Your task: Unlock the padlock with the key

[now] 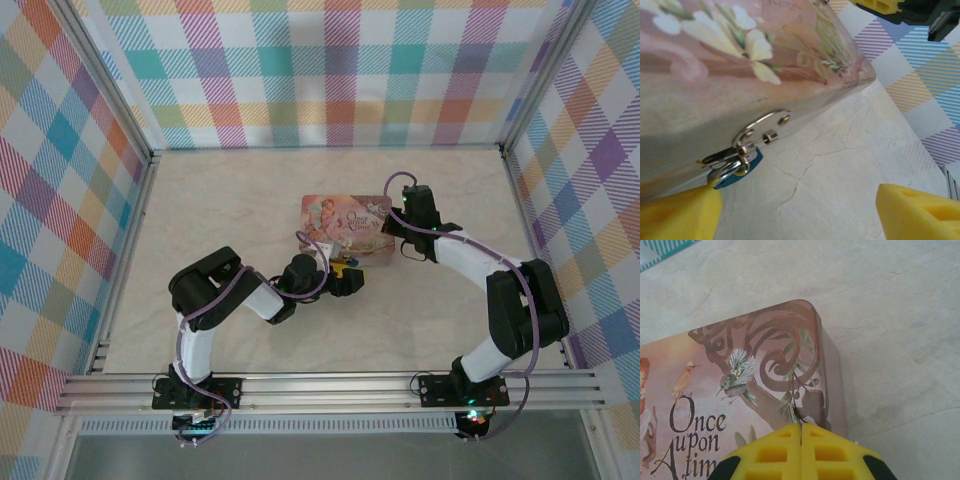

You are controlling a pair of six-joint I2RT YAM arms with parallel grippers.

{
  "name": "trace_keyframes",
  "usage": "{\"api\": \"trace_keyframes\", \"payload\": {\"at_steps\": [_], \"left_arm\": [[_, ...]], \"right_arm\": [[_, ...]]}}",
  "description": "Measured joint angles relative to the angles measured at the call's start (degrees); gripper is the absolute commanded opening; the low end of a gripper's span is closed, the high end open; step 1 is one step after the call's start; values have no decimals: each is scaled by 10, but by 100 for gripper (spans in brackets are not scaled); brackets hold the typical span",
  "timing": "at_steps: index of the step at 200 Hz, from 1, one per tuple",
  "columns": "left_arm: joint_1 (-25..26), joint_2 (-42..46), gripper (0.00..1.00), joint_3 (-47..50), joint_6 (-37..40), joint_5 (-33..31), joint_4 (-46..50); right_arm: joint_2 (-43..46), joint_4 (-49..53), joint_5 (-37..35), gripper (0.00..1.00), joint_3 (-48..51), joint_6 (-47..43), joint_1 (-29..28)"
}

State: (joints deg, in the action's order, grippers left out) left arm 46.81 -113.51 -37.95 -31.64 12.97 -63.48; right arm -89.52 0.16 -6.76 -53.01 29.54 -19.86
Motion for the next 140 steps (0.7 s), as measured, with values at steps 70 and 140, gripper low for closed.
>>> {"api": "trace_keyframes", "payload": {"at_steps": [70,140], "left_arm": [[0,-12,68,7,-16,-13,-33],[-8,-10,64,22,-18,-2,-42]], "right_arm": [[6,-6,0,0,9,0,-1],[11,-6,0,0,14,1,-5]]}}
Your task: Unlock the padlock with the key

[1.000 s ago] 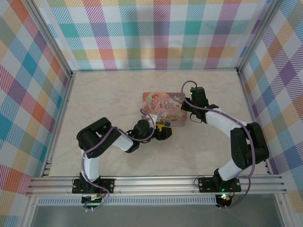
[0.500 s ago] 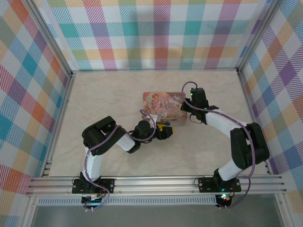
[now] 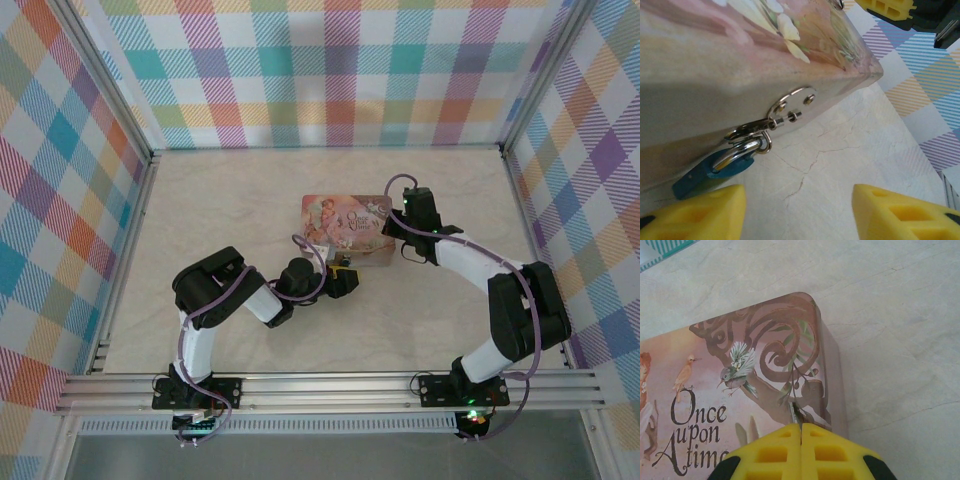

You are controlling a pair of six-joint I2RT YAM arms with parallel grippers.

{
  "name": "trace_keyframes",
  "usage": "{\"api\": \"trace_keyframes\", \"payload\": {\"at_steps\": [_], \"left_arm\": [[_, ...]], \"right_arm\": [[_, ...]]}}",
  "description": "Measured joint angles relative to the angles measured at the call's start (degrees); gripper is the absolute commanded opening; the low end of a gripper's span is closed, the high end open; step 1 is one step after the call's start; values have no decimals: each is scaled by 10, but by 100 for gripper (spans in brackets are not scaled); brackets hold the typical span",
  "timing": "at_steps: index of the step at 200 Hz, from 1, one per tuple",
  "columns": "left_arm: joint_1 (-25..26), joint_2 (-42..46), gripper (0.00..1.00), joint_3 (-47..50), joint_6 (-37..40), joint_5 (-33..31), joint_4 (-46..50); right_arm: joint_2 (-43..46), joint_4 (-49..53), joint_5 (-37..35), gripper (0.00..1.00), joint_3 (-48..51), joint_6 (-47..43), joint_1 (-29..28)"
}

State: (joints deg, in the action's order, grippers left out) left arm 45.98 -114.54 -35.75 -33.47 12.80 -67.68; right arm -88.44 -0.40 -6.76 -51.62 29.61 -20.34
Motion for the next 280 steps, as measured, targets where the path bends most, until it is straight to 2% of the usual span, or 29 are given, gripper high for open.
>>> {"api": "trace_keyframes", "payload": {"at_steps": [61,111,156,238,280], "left_arm": [[0,20,74,0,1,-22,33],[0,63,76,0,14,-79,113],[-1,93,78,0,23,-104,156],[-2,90,80,-35,33,-91,200],[-2,63,79,-58,37,-68,203]], "right_arm": [[2,0,0,0,2,2,-11],[6,0,-1,0,2,2,-11],[28,23,-11,0,2,-2,-11],[56,75,-60,0,-25,-16,4],[27,87,-82,0,-35,-16,9]]}}
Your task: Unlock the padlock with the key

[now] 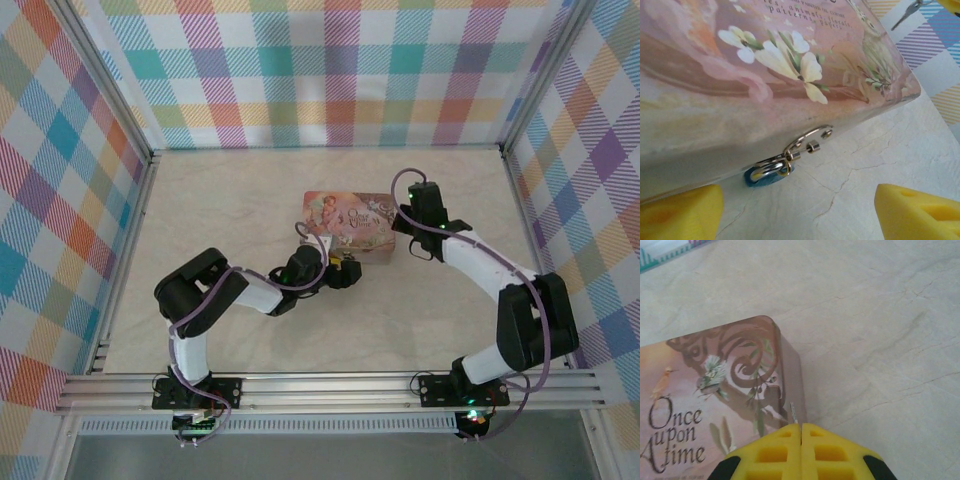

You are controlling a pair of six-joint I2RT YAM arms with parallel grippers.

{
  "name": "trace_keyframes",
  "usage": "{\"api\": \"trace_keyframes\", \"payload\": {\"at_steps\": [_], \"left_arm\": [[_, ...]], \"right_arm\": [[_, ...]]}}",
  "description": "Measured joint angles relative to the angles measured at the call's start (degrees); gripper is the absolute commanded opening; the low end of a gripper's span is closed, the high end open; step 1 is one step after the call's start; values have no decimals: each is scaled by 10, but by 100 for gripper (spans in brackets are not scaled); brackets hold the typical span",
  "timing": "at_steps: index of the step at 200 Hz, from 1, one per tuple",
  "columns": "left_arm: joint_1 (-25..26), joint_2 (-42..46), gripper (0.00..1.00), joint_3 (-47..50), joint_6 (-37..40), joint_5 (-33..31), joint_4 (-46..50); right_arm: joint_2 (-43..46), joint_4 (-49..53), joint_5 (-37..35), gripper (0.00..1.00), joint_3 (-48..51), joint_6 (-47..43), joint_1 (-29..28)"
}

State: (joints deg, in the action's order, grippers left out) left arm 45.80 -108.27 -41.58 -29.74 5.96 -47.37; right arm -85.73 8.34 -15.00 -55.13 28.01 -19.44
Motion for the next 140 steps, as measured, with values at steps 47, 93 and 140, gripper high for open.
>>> {"api": "trace_keyframes", "payload": {"at_steps": [47,93,140], "left_arm": [[-1,-14,79,-14,9,10,8],[-6,-29,76,-22,13,31,-4],[-16,-43,68,-22,13,71,-40]], "right_arm": [[-54,2,7,0,-17,0,0],[-59,-5,26,0,-17,1,0],[-59,-14,31,0,-17,2,0]]}}
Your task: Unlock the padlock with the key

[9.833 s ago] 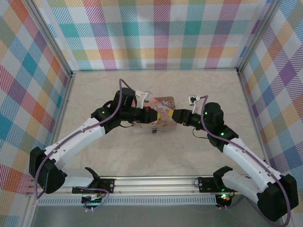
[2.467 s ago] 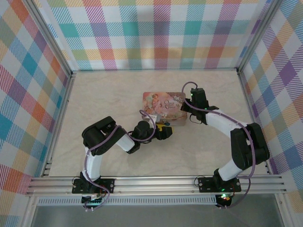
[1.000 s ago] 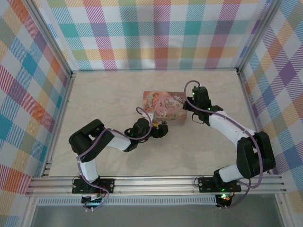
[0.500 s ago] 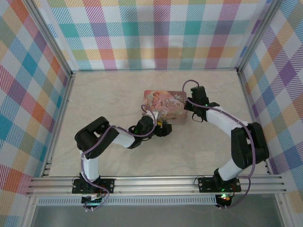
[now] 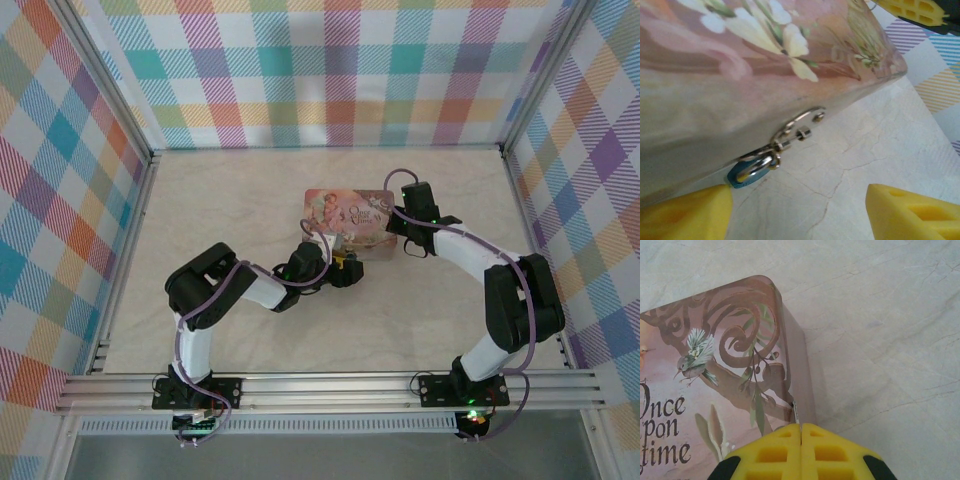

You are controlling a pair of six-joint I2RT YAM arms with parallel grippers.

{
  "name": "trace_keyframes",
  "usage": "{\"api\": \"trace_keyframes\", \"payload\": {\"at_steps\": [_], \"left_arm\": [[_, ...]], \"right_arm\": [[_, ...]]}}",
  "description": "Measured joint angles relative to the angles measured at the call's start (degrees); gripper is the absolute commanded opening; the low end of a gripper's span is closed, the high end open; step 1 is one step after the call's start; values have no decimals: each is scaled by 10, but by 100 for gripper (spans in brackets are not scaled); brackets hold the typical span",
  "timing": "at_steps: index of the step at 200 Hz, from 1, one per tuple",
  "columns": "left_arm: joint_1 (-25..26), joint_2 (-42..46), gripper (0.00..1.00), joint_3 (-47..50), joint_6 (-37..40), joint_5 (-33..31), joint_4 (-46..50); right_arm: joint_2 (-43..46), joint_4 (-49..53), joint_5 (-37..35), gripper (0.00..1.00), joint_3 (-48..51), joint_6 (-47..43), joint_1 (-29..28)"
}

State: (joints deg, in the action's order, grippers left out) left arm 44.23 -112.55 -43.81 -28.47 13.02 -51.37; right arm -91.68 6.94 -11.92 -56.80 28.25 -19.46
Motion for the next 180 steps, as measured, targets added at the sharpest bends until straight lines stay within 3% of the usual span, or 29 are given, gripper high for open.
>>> {"api": "trace_keyframes", "payload": {"at_steps": [17,73,131,180], "left_arm": [[-3,-4,66,0,-2,17,-17],[-8,-7,72,0,-7,29,-28],[-9,-38,62,0,-28,40,-78],[-11,-42,63,14,-42,45,-128]], "right_arm": [[0,0,0,0,0,0,0],[0,-5,2,0,2,0,-2],[0,-9,2,0,7,0,-6],[1,-13,2,0,10,0,-8]]}}
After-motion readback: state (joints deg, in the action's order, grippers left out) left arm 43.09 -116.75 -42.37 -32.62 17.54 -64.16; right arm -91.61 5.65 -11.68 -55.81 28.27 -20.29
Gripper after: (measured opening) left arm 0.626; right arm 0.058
